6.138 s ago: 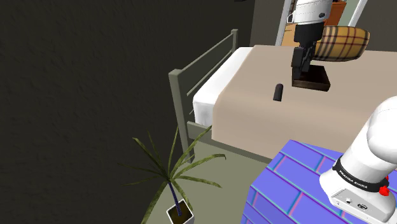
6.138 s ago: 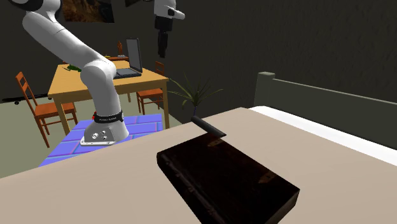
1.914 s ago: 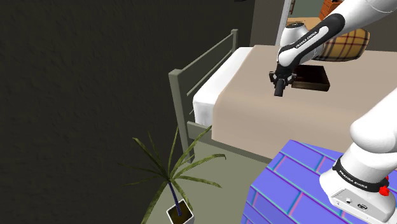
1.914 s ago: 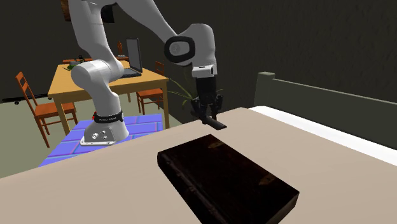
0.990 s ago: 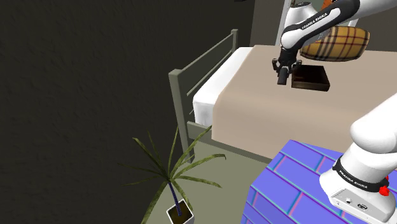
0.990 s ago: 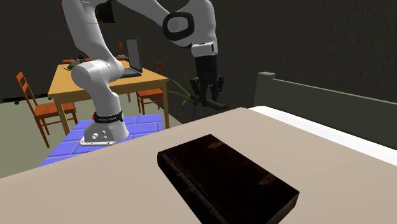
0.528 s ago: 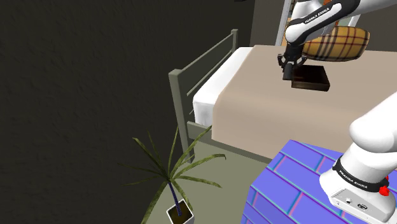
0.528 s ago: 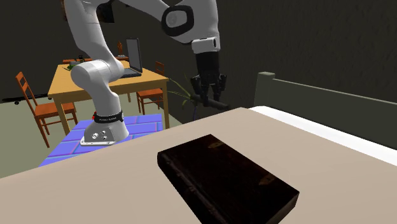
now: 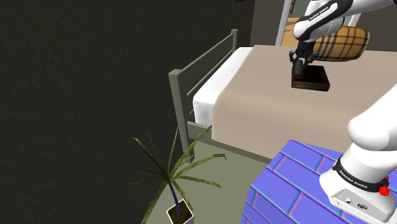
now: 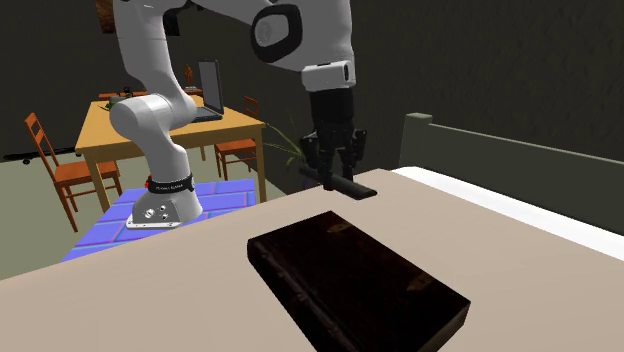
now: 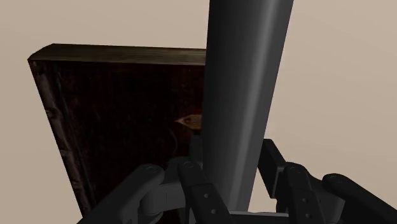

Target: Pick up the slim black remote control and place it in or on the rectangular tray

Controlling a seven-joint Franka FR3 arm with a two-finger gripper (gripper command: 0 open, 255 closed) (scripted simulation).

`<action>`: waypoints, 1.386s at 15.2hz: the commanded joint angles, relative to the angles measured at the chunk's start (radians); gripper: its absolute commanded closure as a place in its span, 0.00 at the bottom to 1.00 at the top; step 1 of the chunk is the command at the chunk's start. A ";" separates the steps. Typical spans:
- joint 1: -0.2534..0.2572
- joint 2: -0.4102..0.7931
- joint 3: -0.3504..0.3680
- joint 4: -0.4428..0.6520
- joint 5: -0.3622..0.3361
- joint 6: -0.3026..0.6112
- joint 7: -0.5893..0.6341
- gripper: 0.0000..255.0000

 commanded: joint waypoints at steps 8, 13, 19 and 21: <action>-0.116 0.224 -0.063 0.265 0.134 -0.026 -0.248 1.00; -0.159 0.311 -0.064 0.339 0.176 -0.013 -0.308 1.00; -0.163 0.346 -0.059 0.304 0.187 0.055 -0.311 1.00; -0.165 0.357 -0.057 0.294 0.190 0.076 -0.312 1.00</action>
